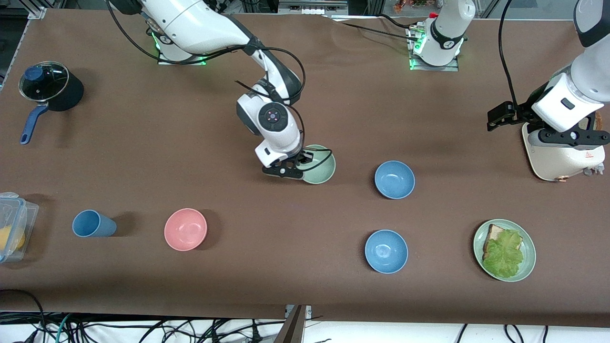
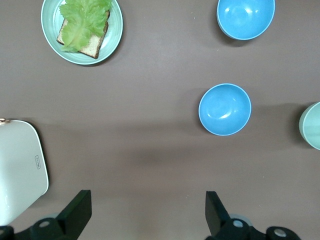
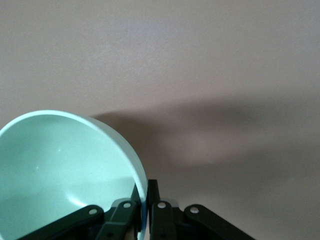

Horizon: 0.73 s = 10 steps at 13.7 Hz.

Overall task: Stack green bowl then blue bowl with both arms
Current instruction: 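Carry the green bowl toward the blue bowl and set it down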

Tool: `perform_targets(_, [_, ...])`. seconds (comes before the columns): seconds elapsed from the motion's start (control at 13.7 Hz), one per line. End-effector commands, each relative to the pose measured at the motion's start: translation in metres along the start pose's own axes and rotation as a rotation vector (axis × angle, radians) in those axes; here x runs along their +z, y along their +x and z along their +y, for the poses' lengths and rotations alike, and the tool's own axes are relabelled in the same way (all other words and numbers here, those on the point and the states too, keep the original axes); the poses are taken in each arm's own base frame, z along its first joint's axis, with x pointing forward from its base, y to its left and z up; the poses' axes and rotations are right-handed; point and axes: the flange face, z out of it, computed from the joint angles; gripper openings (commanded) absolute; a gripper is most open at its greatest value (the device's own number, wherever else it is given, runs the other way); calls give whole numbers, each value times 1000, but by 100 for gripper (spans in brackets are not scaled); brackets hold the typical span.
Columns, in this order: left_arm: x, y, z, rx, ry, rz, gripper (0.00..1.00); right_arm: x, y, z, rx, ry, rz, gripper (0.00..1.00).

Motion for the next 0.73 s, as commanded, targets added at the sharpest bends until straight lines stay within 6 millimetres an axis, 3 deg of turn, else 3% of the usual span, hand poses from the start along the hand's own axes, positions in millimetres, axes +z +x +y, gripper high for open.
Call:
perform_targets(0.0, [-8,-1,-1,-5,12,0,100,-2,11,-1,21,14,31,23])
perform_targets(0.15, [-7,-1,-2,-5,14,-2,100,2,11,-1,30,21,32,63])
perform_targets(0.22, [-8,-1,-2,-5,13,0,100,1,10,-4,37,25,39,77])
perform_targets(0.36, [-7,-1,-2,-5,14,-2,100,-9,16,-2,32,27,50,91])
perform_targets(0.44, [-8,-1,-1,-5,12,0,100,-23,26,4,35,29,69,99])
perform_targets(0.66, [-7,-1,-1,-5,12,-2,100,-74,65,42,39,-9,74,99])
